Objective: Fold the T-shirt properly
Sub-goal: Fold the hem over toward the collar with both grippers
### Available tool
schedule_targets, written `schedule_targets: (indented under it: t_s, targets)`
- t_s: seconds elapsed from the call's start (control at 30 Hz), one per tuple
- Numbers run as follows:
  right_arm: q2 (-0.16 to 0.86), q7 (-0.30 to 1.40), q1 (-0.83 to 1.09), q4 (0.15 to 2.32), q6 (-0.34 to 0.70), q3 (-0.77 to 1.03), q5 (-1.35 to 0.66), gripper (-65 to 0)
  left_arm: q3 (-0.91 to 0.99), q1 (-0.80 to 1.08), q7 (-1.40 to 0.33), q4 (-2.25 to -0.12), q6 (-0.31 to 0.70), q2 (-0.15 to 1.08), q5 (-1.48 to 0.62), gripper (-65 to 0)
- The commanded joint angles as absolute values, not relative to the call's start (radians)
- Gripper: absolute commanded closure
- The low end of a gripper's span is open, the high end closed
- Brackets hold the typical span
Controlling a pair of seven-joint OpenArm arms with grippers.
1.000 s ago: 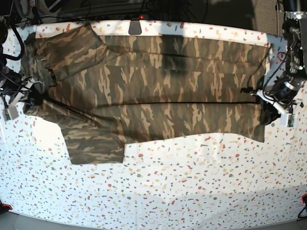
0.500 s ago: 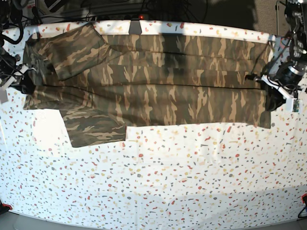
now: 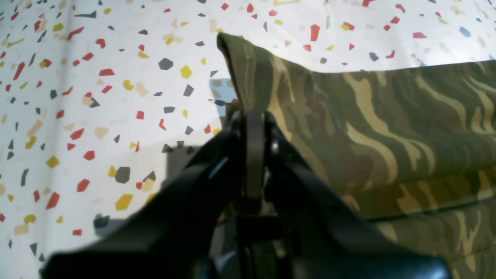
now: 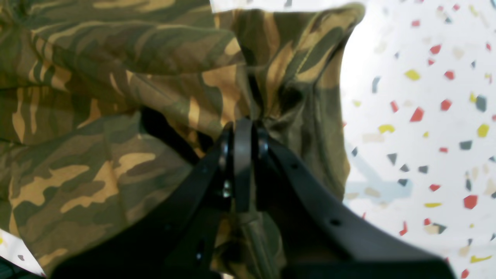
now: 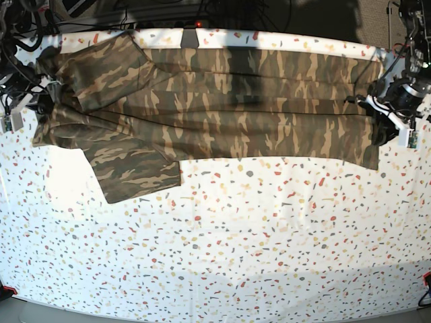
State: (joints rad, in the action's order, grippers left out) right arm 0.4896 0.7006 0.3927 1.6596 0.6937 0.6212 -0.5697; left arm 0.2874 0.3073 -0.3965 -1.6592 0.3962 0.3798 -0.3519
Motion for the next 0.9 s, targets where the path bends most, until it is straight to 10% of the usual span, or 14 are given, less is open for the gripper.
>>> schedule_targets:
  t_s: [0.0, 0.13, 0.37, 0.87]
  targets:
    - [0.506, 0.682, 0.389, 1.676, 0.698, 0.632, -0.574, 0.0, 0.296, 0.299, -0.37, -1.678, 0.392, 0.397, -0.356, 0.0]
    - [0.508, 0.682, 0.382, 1.676, 0.698, 0.632, -0.574, 0.0, 0.296, 0.299, -0.372, -1.678, 0.392, 0.397, -0.356, -0.1]
    - [0.508, 0.68, 0.332, 1.675, 0.698, 0.632, -0.474, -21.1, 0.296, 0.299, -0.375, -1.678, 0.392, 0.397, -0.356, -23.7]
    - [0.507, 0.614, 0.194, 1.533, 0.698, 0.62, -0.448, -21.1, 0.296, 0.299, -0.374, -1.678, 0.392, 0.397, -0.356, -23.7]
